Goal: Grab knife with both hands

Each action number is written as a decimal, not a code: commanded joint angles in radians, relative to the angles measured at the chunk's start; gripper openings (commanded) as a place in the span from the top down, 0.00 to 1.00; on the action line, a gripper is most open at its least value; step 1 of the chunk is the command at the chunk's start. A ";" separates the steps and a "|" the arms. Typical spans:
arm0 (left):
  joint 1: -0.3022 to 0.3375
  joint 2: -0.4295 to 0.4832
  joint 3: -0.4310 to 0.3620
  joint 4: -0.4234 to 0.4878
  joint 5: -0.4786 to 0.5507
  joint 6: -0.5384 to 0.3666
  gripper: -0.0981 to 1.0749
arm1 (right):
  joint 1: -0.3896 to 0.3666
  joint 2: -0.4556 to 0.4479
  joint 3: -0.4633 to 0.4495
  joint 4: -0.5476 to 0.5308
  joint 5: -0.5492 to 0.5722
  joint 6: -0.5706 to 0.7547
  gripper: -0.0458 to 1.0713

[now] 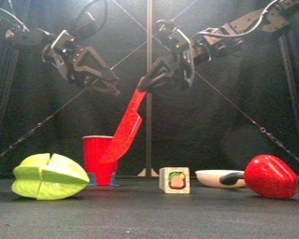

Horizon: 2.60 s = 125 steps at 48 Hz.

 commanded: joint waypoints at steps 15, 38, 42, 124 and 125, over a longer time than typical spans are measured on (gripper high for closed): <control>0.011 -0.009 -0.005 0.000 -0.080 0.000 0.10 | -0.003 -0.126 0.005 -0.005 0.011 -0.003 0.71; 0.049 0.029 0.009 -0.051 -0.218 0.000 0.10 | 0.015 -0.305 0.064 -0.043 0.048 -0.002 0.70; 0.060 0.054 0.005 -0.051 -0.255 0.000 0.10 | 0.018 -0.324 0.074 -0.044 0.057 -0.002 0.71; 0.112 0.219 -0.043 0.034 -0.383 0.000 0.61 | 0.043 -0.382 0.149 -0.051 0.086 0.000 0.71; 0.112 0.218 -0.041 0.035 -0.383 0.000 0.63 | 0.043 -0.383 0.156 -0.051 0.086 0.002 0.70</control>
